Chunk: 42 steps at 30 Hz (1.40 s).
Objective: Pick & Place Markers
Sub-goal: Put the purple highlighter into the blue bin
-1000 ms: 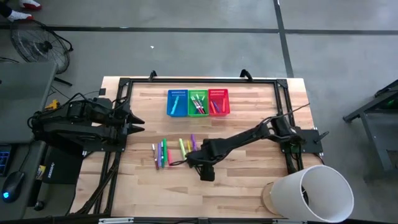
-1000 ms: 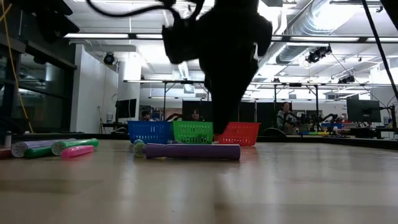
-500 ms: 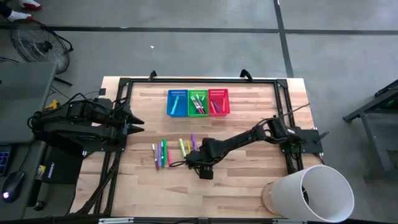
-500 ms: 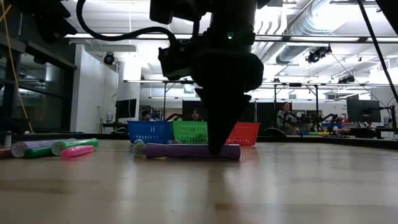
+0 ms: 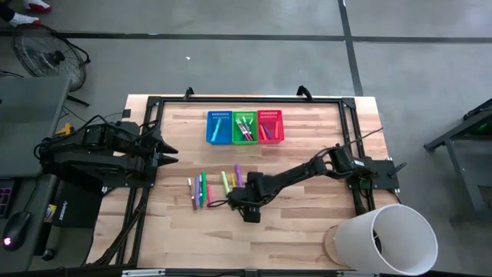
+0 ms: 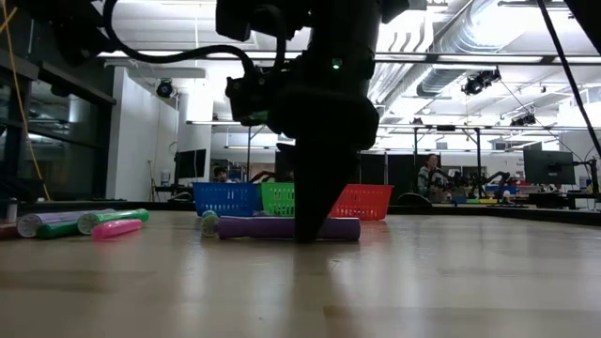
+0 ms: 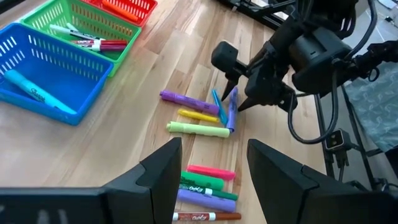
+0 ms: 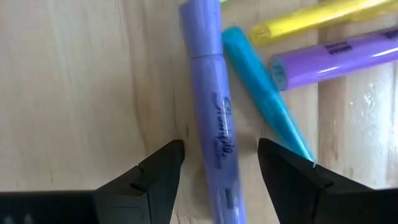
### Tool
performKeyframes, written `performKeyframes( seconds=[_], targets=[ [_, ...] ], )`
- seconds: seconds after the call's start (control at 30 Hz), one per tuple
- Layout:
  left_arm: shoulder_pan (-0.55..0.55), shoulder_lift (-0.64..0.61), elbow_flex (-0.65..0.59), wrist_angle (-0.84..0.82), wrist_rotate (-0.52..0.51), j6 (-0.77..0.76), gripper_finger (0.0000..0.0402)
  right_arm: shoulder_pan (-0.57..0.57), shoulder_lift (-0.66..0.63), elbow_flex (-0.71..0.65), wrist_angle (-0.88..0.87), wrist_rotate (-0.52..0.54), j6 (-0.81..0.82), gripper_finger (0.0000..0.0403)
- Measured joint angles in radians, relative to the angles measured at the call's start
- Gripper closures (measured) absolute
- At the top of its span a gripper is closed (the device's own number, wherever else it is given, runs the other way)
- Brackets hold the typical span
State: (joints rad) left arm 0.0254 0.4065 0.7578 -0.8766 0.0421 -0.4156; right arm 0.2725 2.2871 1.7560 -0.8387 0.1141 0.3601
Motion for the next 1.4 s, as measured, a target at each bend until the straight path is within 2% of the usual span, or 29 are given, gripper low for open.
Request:
performKeyframes(
  seconds=[0.3, 0.67, 0.8, 1.2, 1.4],
  targets=[
    [0.000, 0.000, 0.000, -0.018, -0.001, 0.000, 0.0221, 0.009, 0.013, 0.000, 0.005, 0.029, 0.023, 0.0203],
    [0.000, 0.000, 0.000, -0.017, -0.008, 0.018, 0.0221, 0.009, 0.015, -0.001, -0.002, 0.003, 0.026, 0.0207],
    [0.000, 0.000, 0.000, -0.017, -0.008, 0.019, 0.0221, 0.008, 0.015, -0.002, -0.004, -0.008, 0.026, 0.0230],
    [0.000, 0.000, 0.000, -0.017, -0.008, 0.019, 0.0221, 0.007, 0.015, -0.003, -0.008, -0.037, -0.003, 0.0346],
    [0.000, 0.000, 0.000, -0.017, -0.008, 0.018, 0.0221, 0.002, 0.015, -0.003, -0.008, -0.059, 0.043, 0.0348]
  ],
)
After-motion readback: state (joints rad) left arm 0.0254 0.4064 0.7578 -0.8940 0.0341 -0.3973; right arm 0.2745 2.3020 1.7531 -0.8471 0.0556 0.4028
